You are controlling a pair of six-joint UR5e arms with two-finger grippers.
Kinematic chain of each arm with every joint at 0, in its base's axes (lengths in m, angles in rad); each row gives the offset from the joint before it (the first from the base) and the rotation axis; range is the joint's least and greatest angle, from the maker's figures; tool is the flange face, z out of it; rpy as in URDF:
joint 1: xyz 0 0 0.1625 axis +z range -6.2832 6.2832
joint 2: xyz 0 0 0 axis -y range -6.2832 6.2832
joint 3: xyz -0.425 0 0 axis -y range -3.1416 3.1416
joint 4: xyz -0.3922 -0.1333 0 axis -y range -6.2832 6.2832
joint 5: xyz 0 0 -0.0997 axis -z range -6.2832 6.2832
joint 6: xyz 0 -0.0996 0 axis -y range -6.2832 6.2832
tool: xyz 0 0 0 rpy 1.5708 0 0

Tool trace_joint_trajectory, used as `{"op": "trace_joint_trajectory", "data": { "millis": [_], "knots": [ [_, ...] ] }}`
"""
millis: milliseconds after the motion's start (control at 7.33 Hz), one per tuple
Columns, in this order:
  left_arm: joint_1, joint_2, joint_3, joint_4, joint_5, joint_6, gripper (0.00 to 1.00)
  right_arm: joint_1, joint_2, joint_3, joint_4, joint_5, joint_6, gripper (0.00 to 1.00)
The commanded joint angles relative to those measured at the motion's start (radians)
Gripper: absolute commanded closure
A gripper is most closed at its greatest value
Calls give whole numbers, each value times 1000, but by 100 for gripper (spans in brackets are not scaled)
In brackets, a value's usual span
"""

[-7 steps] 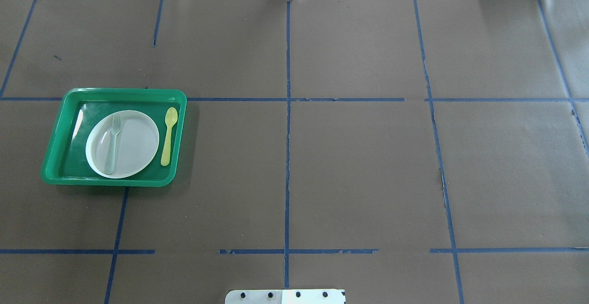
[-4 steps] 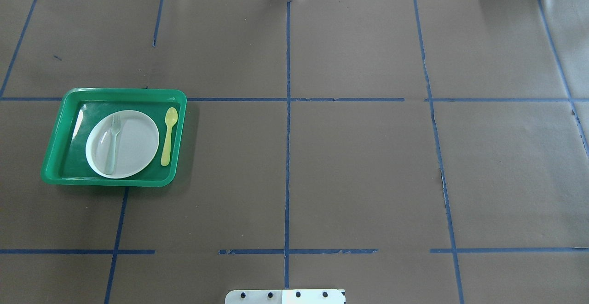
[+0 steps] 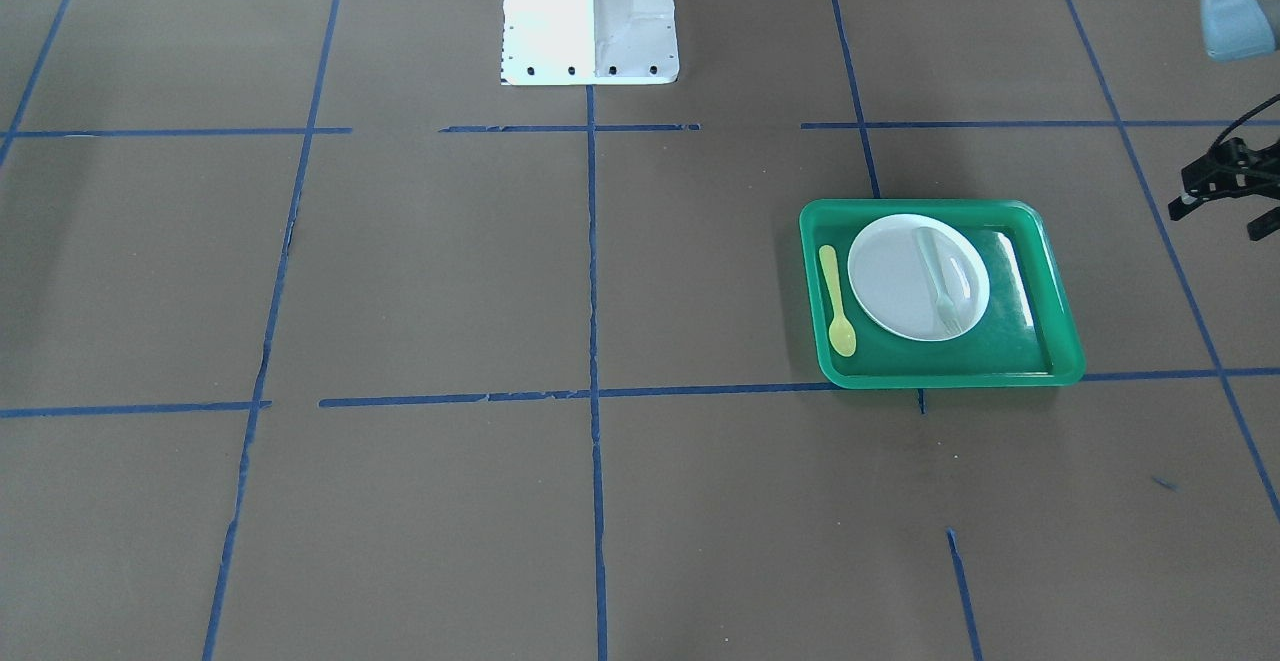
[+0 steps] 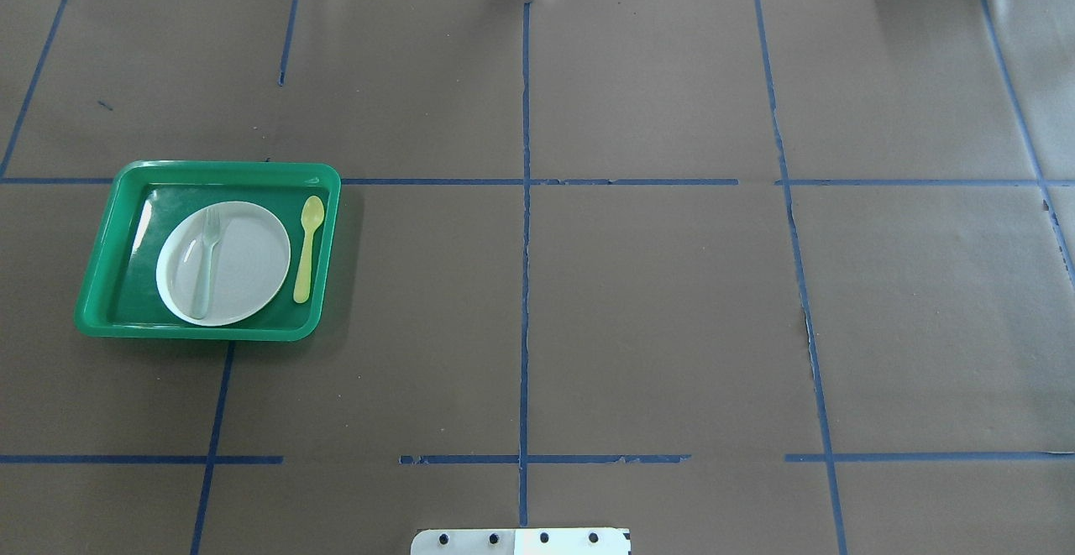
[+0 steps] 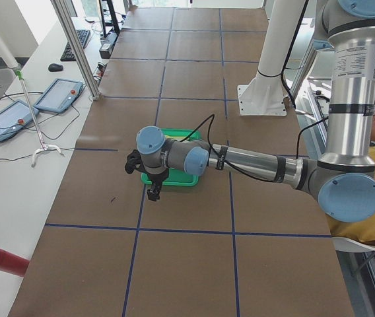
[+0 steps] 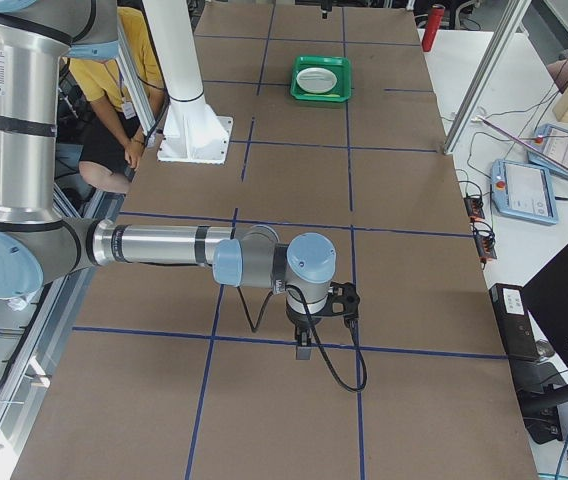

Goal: Place fork

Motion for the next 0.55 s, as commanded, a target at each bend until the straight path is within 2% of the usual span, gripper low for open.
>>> {"op": "trace_joint_trajectory", "data": {
  "millis": [0, 136, 273, 409],
  "knots": [
    [178, 0, -19, -214, 9, -361, 0, 0, 0, 0, 0, 0, -1, 0],
    [232, -8, -16, -247, 24, -411, 0, 0, 0, 0, 0, 0, 0, 0],
    [268, -40, -5, -247, 88, -455, 0, 0, 0, 0, 0, 0, -1, 0],
    [323, -106, 36, -246, 129, -497, 0, 0, 0, 0, 0, 0, 0, 0]
  ]
}}
